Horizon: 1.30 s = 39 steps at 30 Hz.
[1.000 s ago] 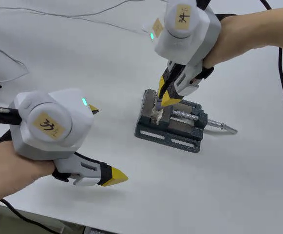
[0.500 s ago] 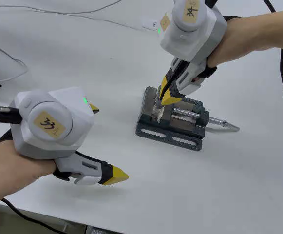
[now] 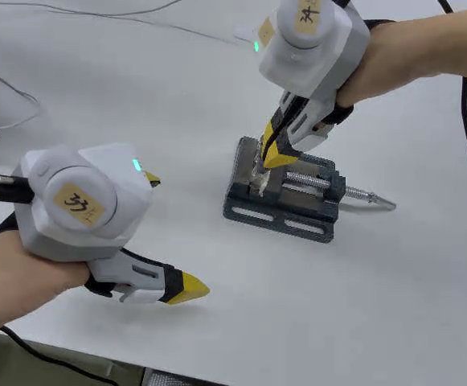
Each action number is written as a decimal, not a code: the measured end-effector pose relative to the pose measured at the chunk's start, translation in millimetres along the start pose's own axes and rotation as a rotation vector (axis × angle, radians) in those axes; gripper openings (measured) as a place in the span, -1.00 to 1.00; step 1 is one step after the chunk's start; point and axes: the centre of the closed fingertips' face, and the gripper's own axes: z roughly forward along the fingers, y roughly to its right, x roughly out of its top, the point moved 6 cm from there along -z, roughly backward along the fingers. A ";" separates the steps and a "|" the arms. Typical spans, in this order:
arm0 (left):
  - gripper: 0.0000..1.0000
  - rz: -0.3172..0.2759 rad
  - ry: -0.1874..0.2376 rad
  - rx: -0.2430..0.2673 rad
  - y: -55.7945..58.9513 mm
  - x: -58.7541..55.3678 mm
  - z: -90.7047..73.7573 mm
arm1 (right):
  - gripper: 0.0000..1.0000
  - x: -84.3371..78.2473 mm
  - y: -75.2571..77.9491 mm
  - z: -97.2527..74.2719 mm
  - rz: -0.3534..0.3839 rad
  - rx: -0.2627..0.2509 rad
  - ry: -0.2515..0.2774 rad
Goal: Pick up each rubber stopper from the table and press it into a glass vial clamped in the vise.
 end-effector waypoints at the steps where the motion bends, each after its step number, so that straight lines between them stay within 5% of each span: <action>1: 0.76 0.000 0.001 -0.001 0.2 0.8 0.5 | -1.00 0.0 0.1 0.0 -0.003 -0.004 -0.001; 10: 0.76 0.004 0.007 -0.015 1.8 8.2 7.9 | -1.00 0.3 0.8 0.8 0.071 0.009 -0.002; 23: 0.75 0.009 0.011 -0.018 -2.5 13.7 13.8 | -1.00 -0.4 -1.8 3.3 0.084 0.008 -0.009; 39: 0.74 -0.010 0.028 -0.020 -2.5 13.9 18.5 | -1.00 9.1 -1.8 7.1 0.029 -0.001 -0.117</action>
